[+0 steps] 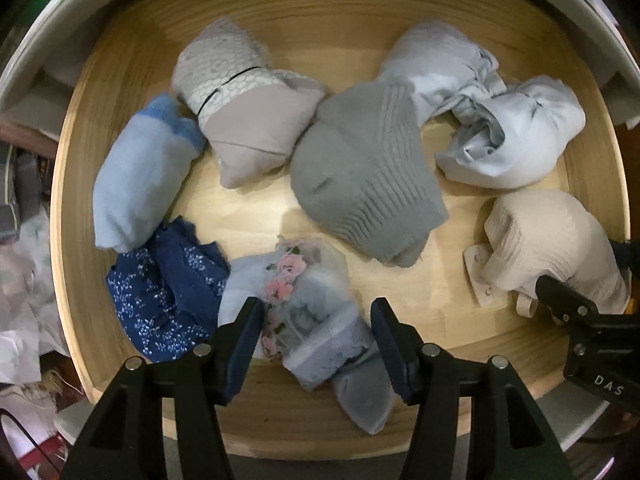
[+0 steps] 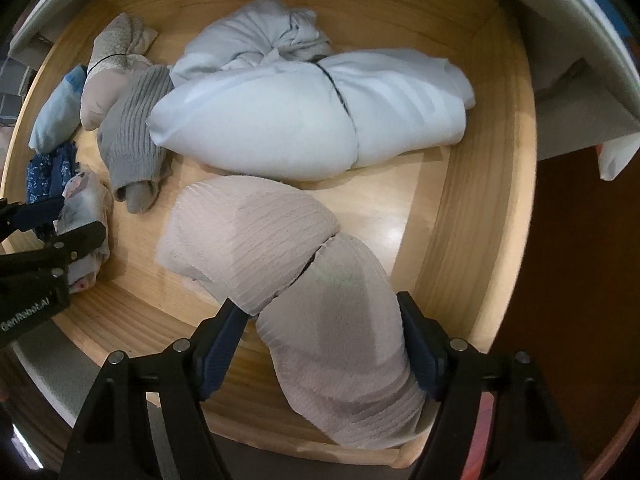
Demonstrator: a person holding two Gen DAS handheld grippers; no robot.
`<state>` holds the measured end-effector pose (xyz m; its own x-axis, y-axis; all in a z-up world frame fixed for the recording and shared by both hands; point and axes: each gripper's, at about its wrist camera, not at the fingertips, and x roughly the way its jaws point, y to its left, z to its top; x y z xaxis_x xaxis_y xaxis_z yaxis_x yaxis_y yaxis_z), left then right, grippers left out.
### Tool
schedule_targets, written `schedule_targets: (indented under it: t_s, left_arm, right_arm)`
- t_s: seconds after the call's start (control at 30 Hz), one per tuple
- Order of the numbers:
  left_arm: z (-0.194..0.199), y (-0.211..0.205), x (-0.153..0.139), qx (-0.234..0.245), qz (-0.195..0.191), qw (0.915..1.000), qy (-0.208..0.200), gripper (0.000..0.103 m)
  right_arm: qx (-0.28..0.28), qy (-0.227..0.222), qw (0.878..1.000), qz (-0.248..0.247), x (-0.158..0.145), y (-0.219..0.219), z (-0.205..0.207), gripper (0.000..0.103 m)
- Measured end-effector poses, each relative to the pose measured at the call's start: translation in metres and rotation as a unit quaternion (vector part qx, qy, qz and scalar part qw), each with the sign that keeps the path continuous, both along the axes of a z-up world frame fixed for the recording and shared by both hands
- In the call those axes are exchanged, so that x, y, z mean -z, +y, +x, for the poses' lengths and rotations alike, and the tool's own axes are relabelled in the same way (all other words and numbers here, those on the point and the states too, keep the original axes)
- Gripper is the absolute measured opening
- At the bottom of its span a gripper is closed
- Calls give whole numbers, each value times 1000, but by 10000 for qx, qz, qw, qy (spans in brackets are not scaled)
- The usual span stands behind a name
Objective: Take underwear out of drawer
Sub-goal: 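Close the left tool on the flowered sock while the right tool grips the beige bra, then lift the flowered sock with the left tool and drop it into the white box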
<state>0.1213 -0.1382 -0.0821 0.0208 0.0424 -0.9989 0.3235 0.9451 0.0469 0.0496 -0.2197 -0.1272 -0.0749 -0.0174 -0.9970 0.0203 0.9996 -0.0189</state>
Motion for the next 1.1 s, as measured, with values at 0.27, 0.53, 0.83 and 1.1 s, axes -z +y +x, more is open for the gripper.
schedule_targets:
  t_s: [0.27,0.53,0.83,1.1]
  left_arm:
    - [-4,-7,-6,232,-149,9995,-162,14]
    - [-8,1,-22,298,-491,9980,-254,9]
    - [-24,23,-85,483,-759,9926,-813,9]
    - [-30,44,-123,351,-988,9872,-1198,9]
  right_arm:
    - [8,-17,10000,-54,5,-5,-4,72]
    - [56,-73,9999,-68,8,-6,-7,73]
    - [233,-149,9995,-180,3,-1,-12,72]
    - [898,-85,9947,-502,0,-8,-20,70]
